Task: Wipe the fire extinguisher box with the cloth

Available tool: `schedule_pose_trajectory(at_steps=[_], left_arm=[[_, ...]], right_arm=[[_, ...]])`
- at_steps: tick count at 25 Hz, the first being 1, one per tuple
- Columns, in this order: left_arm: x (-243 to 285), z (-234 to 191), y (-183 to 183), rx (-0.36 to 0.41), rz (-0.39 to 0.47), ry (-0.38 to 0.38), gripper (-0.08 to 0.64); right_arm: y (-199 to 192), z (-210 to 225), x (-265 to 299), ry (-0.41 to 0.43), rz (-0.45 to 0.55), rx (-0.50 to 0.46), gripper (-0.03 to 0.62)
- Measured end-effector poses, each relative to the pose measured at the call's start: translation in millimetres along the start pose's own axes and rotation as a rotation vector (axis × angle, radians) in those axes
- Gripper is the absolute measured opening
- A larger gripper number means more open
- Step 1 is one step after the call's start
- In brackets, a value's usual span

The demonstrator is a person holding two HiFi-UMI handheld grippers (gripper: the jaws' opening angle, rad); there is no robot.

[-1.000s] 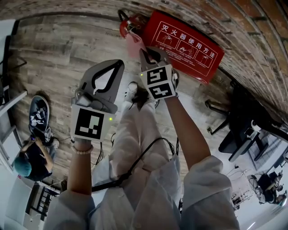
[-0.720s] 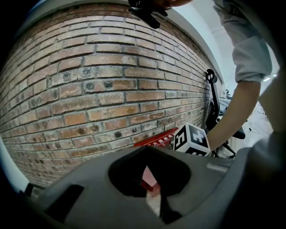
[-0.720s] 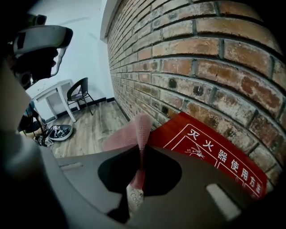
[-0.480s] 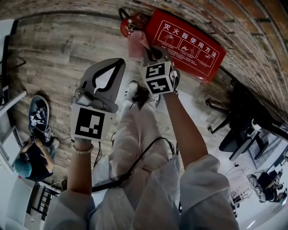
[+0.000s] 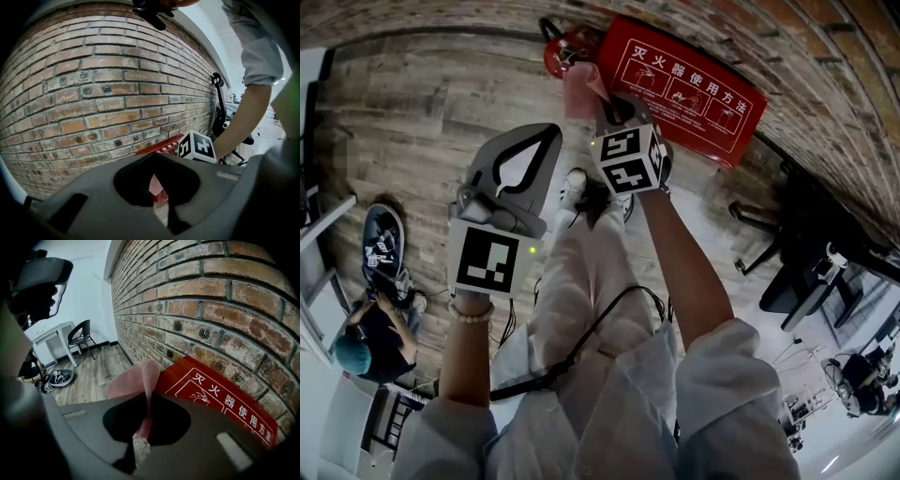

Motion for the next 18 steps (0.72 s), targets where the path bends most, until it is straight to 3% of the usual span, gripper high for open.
schedule_pose_trajectory(at_steps=[18], left_arm=[[15.8, 17.6, 7.9, 0.018, -0.002, -0.016, -0.003]], right_arm=[[-23.4, 29.3, -20.7, -0.035, -0.006, 0.034, 0.023]])
Point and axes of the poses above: the fingertips, and each gripper's own axes: x forward along the fingers, z to its right, y out of its top, the point moved 8 cm from there along -x, backward along the fingers, and after that the axes turned 3 degrees about y, right-handed, at the moved point
